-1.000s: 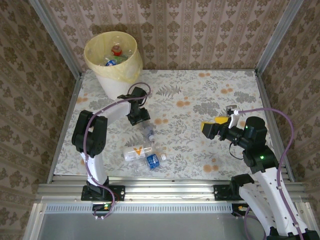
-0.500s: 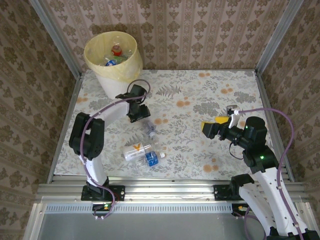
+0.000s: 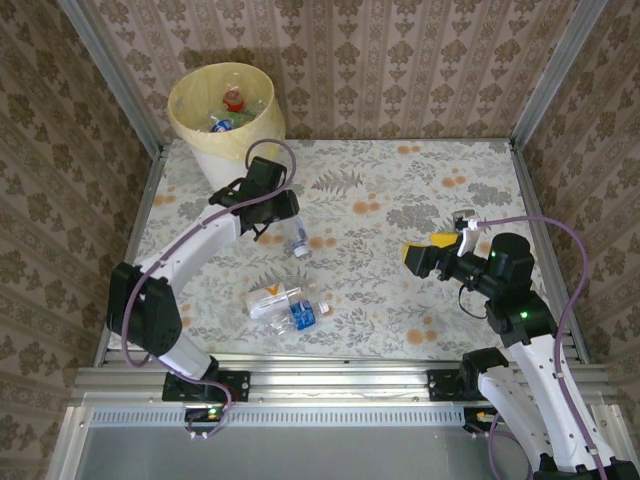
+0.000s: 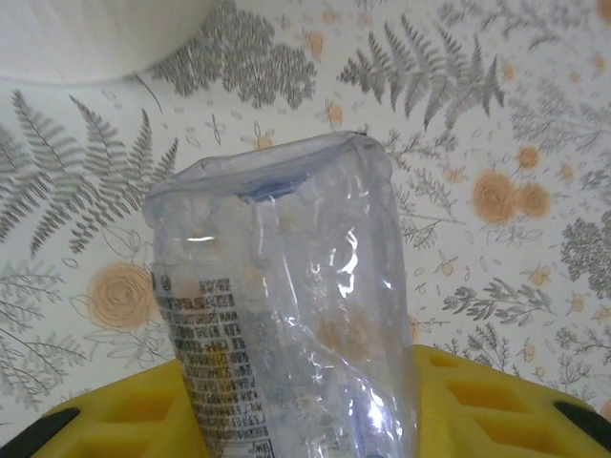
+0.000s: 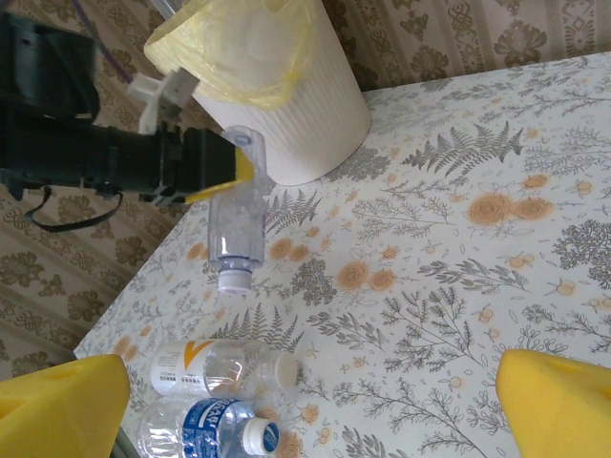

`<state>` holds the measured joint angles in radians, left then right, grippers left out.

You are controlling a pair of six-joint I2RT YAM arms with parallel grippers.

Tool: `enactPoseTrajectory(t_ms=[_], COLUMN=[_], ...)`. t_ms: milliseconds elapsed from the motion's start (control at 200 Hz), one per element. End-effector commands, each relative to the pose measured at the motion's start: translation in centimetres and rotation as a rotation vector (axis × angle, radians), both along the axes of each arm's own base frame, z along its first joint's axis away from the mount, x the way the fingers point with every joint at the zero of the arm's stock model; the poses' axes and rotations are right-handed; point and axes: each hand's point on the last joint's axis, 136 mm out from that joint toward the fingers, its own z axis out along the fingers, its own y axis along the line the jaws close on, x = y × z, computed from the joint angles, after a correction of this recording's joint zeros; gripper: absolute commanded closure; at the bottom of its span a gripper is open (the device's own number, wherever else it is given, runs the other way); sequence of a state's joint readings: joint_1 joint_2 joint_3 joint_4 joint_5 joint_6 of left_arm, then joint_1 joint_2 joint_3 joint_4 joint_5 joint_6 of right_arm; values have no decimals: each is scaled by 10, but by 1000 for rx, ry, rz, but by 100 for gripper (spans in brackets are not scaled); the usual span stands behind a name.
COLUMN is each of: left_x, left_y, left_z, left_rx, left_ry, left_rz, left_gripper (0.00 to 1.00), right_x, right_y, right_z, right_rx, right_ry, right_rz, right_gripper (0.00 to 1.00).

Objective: Throw the plastic bottles in the bin

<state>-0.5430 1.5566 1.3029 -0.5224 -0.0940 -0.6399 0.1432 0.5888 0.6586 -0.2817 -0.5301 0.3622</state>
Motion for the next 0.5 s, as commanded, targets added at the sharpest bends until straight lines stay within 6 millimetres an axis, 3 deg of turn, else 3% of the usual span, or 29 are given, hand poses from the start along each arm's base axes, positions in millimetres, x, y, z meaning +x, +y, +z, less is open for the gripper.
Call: enactPoseTrajectory(t_ms=[0, 260, 495], left_x=[3, 0, -8], left_y=[1, 3, 13], left_z=[37, 107, 156], left_rx=[36, 32, 29], left_ry=[-140, -381, -557], left_rz=[-26, -73, -83], left_gripper=[55, 54, 55], right_x=[-1, -1, -1], right_y=[-1, 0, 0], right_z=[-6, -4, -3], right_rx=[-12, -11, -12], right_ry=[7, 4, 0], right_rz=[-6, -4, -5], right_gripper=[0, 0, 0])
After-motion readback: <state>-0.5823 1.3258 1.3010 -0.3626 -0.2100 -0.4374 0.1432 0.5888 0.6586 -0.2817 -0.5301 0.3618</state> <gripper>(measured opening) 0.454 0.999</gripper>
